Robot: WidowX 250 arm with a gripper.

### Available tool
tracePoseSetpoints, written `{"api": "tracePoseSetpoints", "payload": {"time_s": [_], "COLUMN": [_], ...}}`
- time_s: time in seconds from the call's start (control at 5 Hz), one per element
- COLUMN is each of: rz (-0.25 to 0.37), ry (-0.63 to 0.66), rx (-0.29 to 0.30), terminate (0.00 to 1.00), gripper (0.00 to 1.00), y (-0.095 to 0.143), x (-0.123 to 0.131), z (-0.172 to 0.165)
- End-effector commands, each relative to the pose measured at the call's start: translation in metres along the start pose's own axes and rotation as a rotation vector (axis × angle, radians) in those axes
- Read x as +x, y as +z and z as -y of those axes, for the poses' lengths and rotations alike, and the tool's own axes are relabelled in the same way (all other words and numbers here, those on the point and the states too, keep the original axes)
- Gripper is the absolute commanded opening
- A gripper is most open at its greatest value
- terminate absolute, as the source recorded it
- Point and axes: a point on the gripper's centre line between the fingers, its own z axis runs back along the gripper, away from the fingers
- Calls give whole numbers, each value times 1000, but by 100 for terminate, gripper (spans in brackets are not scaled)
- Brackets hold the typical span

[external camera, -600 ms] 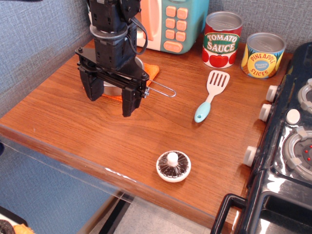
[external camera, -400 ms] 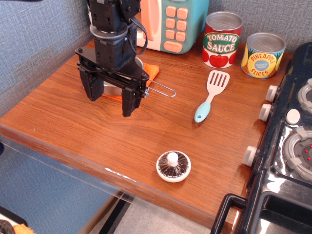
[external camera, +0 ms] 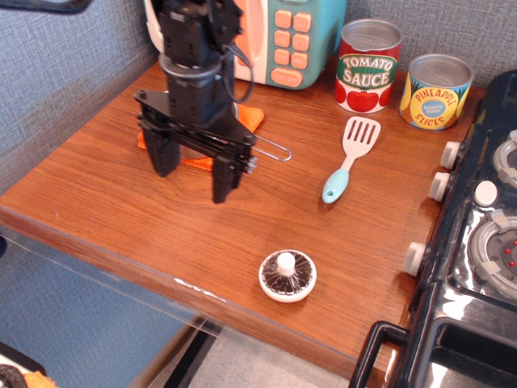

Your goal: Put the mushroom in the pot

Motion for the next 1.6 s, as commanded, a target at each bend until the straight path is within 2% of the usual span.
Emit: {"api": "tracePoseSetpoints", "payload": {"time_s": [0.0, 0.2, 0.4, 0.6, 1.0, 1.4], "rz": [81, 99, 89, 57, -35, -75], "ry": [-83, -155, -214, -200, -129, -93], "rx": [7, -37, -36, -33, -2, 11], "terminate": [0, 0, 0, 0, 0, 0], "gripper": [100, 100, 100, 100, 100, 100], "y": [4, 4, 1, -8, -31, -40], "x": [12, 14, 10, 3, -3, -10], "z": [39, 72, 100, 108, 94, 87]}}
